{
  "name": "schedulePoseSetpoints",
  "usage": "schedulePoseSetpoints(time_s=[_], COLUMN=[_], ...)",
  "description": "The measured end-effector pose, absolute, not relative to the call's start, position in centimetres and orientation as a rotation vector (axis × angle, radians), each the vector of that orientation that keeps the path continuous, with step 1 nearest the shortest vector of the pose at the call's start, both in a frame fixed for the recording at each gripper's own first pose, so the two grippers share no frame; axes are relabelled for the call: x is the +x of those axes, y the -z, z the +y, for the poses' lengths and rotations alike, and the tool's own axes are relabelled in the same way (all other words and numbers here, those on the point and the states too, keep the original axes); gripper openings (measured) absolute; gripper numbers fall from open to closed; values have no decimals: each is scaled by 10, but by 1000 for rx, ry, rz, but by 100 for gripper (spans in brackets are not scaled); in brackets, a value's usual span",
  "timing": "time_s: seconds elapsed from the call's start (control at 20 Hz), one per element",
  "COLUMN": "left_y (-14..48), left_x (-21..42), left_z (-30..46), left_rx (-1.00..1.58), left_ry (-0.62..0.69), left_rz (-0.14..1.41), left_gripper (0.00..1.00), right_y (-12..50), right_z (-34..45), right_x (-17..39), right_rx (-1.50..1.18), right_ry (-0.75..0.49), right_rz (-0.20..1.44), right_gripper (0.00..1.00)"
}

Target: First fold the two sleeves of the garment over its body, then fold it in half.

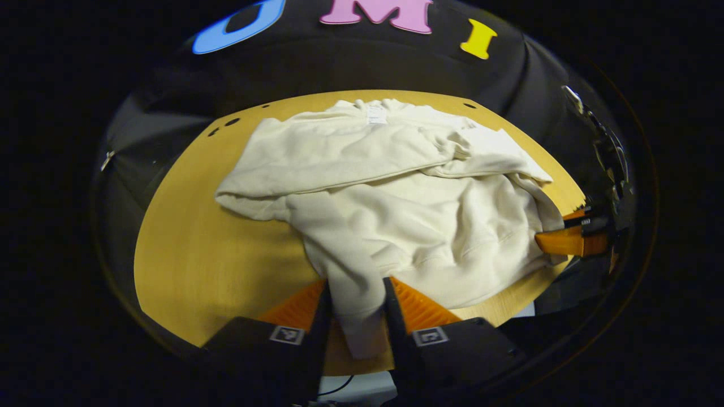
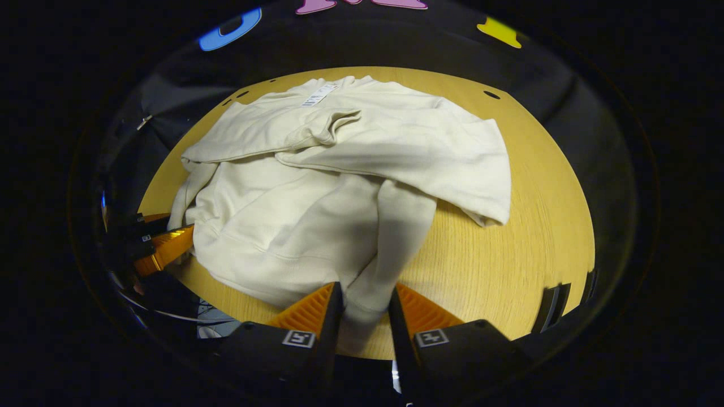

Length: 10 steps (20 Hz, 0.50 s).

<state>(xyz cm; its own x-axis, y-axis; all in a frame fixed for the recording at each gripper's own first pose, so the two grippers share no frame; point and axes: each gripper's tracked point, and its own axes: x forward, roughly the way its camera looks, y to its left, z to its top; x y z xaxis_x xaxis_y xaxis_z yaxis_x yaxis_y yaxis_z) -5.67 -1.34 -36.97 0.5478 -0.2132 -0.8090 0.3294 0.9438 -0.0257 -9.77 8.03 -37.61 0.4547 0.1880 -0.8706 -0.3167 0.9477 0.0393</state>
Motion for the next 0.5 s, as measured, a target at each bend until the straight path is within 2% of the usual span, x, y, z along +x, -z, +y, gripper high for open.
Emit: schedulePoseSetpoints(time_s=[0.05,0.15,0.2,0.25,0.5], left_y=[367,365,364,363,357], left_x=[-55,-54,-54,-55,-73], left_z=[-14,-13,-12,-8,3], left_rx=[116,48,9,-10,-36], left_ry=[322,332,333,330,357], left_rz=[948,986,1007,1020,1072], left_gripper=[28,14,11,8,7], right_y=[376,377,377,373,355], right_z=[83,85,85,82,76], right_x=[-96,-101,-104,-105,-110], right_rx=[-151,-120,-73,-30,47], right_ry=[-347,-403,-405,-400,-416], right_rz=[1053,1078,1098,1103,1101], right_gripper=[29,18,13,13,13])
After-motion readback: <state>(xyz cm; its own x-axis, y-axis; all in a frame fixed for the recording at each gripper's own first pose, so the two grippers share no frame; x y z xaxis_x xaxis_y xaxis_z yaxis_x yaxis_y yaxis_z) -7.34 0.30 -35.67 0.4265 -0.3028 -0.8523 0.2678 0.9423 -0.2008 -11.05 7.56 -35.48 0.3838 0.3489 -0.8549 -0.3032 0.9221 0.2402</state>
